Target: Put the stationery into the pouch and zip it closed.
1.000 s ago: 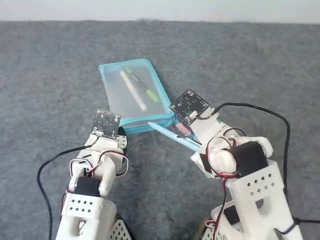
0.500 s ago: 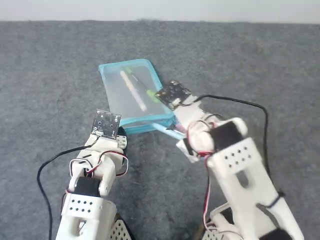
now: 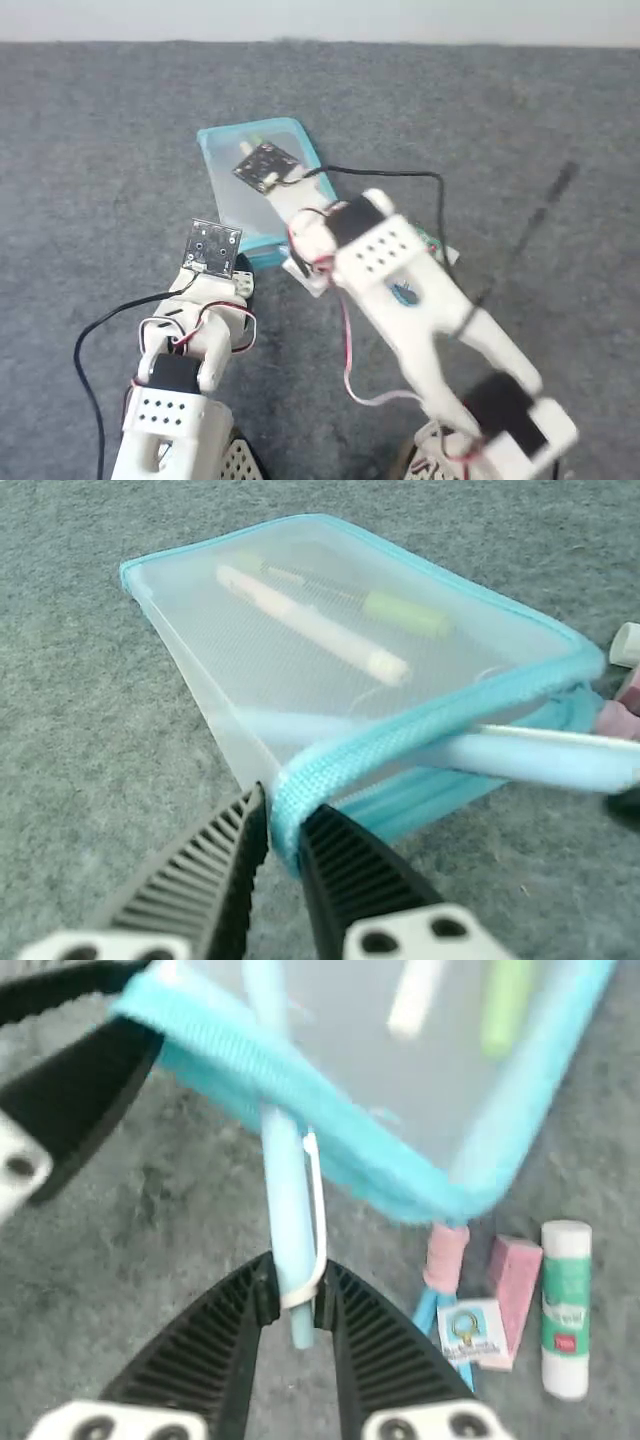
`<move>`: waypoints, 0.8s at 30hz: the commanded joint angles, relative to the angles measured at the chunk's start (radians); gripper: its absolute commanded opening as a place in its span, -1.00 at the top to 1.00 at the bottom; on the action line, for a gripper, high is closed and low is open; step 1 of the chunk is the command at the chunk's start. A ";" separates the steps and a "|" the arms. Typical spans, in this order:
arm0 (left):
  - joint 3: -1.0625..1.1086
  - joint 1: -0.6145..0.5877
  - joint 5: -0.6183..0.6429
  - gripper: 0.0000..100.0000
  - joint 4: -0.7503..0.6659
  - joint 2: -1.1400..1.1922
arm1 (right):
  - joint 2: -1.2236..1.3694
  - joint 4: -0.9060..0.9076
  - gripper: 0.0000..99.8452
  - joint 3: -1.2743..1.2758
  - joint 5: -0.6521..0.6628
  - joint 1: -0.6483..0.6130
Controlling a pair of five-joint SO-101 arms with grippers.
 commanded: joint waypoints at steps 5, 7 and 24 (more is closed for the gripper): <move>-0.007 -0.002 -0.008 0.98 -0.029 0.008 | 0.219 -0.030 0.75 -0.261 -0.012 -0.084; -0.008 -0.005 -0.008 0.98 -0.029 0.008 | 0.257 -0.028 0.63 -0.316 -0.012 -0.088; -0.010 -0.032 -0.008 0.98 -0.029 0.008 | 0.099 0.099 0.55 -0.367 -0.002 0.136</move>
